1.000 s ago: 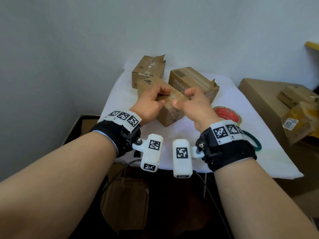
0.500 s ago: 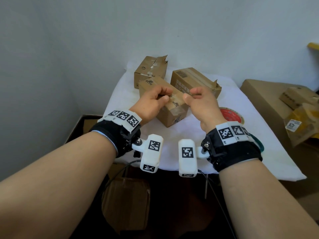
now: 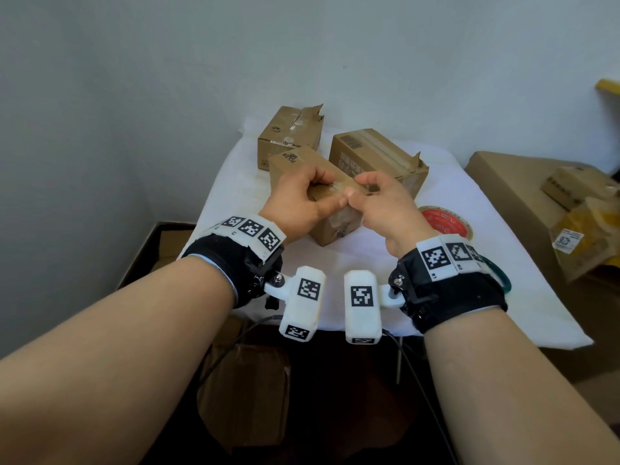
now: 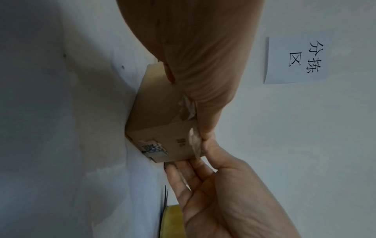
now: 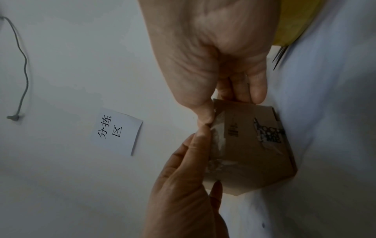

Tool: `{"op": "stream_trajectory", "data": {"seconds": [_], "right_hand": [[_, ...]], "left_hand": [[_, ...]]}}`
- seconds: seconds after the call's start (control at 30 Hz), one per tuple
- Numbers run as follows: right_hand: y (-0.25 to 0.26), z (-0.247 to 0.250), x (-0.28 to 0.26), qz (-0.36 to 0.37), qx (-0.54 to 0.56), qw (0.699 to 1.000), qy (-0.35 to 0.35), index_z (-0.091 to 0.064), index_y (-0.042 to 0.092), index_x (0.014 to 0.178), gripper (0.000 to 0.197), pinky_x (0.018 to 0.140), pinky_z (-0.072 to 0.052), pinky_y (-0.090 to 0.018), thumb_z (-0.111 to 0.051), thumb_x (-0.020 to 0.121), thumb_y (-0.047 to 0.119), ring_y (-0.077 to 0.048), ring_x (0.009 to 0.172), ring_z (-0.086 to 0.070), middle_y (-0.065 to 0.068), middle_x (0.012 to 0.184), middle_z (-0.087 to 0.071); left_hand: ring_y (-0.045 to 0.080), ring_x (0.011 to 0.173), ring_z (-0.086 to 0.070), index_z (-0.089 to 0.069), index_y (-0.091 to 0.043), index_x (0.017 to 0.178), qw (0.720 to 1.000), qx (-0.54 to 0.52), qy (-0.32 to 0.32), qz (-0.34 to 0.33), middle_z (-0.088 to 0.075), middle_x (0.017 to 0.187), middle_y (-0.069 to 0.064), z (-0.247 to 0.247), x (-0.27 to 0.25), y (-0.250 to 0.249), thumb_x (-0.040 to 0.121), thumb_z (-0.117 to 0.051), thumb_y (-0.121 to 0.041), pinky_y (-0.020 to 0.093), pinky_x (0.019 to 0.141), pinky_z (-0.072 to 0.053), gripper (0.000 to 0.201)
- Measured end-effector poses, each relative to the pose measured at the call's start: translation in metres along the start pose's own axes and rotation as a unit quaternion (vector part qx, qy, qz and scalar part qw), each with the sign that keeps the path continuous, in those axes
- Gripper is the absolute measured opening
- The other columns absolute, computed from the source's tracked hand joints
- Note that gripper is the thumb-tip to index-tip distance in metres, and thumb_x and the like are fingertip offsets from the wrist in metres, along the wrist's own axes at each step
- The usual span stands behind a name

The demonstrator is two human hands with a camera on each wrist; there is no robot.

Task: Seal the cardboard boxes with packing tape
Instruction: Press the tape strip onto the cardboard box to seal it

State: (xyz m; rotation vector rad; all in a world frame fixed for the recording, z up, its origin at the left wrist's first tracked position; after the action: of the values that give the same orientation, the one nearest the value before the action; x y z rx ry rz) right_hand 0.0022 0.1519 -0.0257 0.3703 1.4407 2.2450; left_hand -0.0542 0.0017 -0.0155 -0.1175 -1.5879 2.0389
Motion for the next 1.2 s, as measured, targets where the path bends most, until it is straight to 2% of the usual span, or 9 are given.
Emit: {"op": "stream_trajectory", "data": {"seconds": [0.2, 0.3, 0.4, 0.5, 0.57, 0.67, 0.87, 1.0, 1.2], "right_hand": [[-0.002, 0.003, 0.0, -0.01, 0.008, 1.0, 0.004, -0.059, 0.024, 0.13, 0.035, 0.102, -0.052, -0.043, -0.067, 0.097, 0.031, -0.019, 0.116, -0.06, 0.003, 0.131, -0.059], [-0.005, 0.006, -0.001, -0.02, 0.018, 1.0, -0.007, -0.052, 0.025, 0.139, 0.041, 0.104, -0.051, -0.043, -0.06, 0.101, 0.036, -0.018, 0.118, -0.059, 0.007, 0.131, -0.056], [-0.007, 0.008, -0.001, -0.03, 0.014, 0.999, -0.009, -0.051, 0.026, 0.142, 0.04, 0.106, -0.05, -0.046, -0.052, 0.104, 0.039, -0.021, 0.119, -0.06, 0.005, 0.131, -0.057], [-0.006, 0.005, -0.003, -0.031, 0.007, 0.999, 0.005, -0.05, 0.027, 0.144, 0.04, 0.108, -0.048, -0.046, -0.047, 0.106, 0.039, -0.021, 0.122, -0.059, 0.002, 0.135, -0.058], [-0.005, 0.003, -0.004, -0.035, 0.004, 0.999, 0.016, -0.051, 0.029, 0.144, 0.04, 0.104, -0.051, -0.043, -0.045, 0.106, 0.041, -0.021, 0.119, -0.06, 0.003, 0.133, -0.059], [-0.004, 0.002, -0.008, -0.044, 0.015, 0.998, 0.03, -0.053, 0.031, 0.139, 0.034, 0.073, -0.057, -0.026, -0.042, 0.108, 0.04, -0.018, 0.099, -0.066, 0.005, 0.117, -0.062], [0.004, 0.003, -0.015, -0.021, -0.037, 0.997, 0.06, -0.052, 0.038, 0.14, 0.036, 0.066, -0.058, -0.029, -0.044, 0.106, 0.045, -0.02, 0.088, -0.073, 0.004, 0.121, -0.064], [0.012, 0.001, -0.025, -0.002, -0.033, 0.994, 0.105, -0.055, 0.044, 0.135, 0.03, 0.076, -0.058, -0.031, -0.046, 0.106, 0.046, -0.02, 0.093, -0.072, 0.009, 0.126, -0.062], [0.025, 0.005, -0.032, 0.029, -0.009, 0.99, 0.14, -0.053, 0.047, 0.139, 0.041, 0.086, -0.053, -0.03, -0.062, 0.099, 0.04, -0.018, 0.098, -0.071, 0.011, 0.128, -0.061]], "left_hand": [[0.015, 0.111, -0.063, -0.062, -0.012, 0.121, 0.994, -0.091, 0.036, 0.055, -0.065, 0.118, 0.002, 0.004, -0.003, 0.006, 0.074, -0.067, 0.001, 0.026, 0.096, -0.052, 0.048], [0.009, 0.099, -0.063, -0.066, -0.013, 0.116, 0.988, -0.12, -0.063, 0.078, -0.066, 0.115, 0.0, 0.033, -0.007, 0.01, 0.072, -0.05, 0.014, 0.015, 0.074, -0.05, 0.054], [-0.005, 0.098, -0.052, -0.062, -0.021, 0.124, 0.984, -0.097, -0.113, 0.1, -0.058, 0.124, -0.007, 0.046, -0.008, 0.02, 0.073, -0.044, 0.017, 0.016, 0.073, -0.047, 0.066], [0.013, 0.128, -0.045, -0.053, -0.033, 0.135, 0.993, -0.043, -0.05, 0.102, -0.041, 0.144, -0.002, 0.032, -0.005, 0.026, 0.069, -0.05, 0.014, 0.026, 0.097, -0.048, 0.082], [0.022, 0.15, -0.019, -0.048, -0.039, 0.14, 0.995, -0.003, -0.003, 0.095, -0.012, 0.164, 0.0, 0.02, -0.005, 0.024, 0.066, -0.057, 0.014, 0.033, 0.115, -0.03, 0.091], [0.015, 0.153, -0.007, -0.042, -0.036, 0.148, 0.992, 0.038, 0.076, 0.094, 0.01, 0.166, -0.003, 0.001, -0.01, 0.023, 0.07, -0.069, 0.013, 0.023, 0.112, -0.019, 0.096], [0.011, 0.13, -0.053, -0.051, -0.022, 0.142, 0.991, -0.079, 0.088, 0.067, -0.056, 0.139, 0.0, 0.005, -0.011, 0.017, 0.083, -0.066, 0.012, 0.035, 0.105, -0.05, 0.07], [0.006, 0.125, -0.057, -0.054, -0.017, 0.14, 0.995, -0.068, 0.067, 0.034, -0.062, 0.133, -0.001, 0.016, -0.007, 0.007, 0.087, -0.064, 0.011, 0.03, 0.105, -0.049, 0.06], [0.005, 0.116, -0.057, -0.049, -0.036, 0.136, 0.998, -0.041, 0.044, -0.02, -0.062, 0.129, -0.002, 0.029, -0.005, -0.013, 0.097, -0.06, -0.007, 0.018, 0.091, -0.046, 0.05]]}}
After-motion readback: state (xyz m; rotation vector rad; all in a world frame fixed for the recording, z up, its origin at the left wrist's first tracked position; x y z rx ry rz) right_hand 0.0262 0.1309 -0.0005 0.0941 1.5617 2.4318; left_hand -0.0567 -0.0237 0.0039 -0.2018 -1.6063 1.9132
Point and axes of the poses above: each hand's wrist, its own x-axis towards the middle knuckle, its own z-axis out of the back of the hand, y = z × x, the point moved 10 cm from there along x, towards the middle knuckle
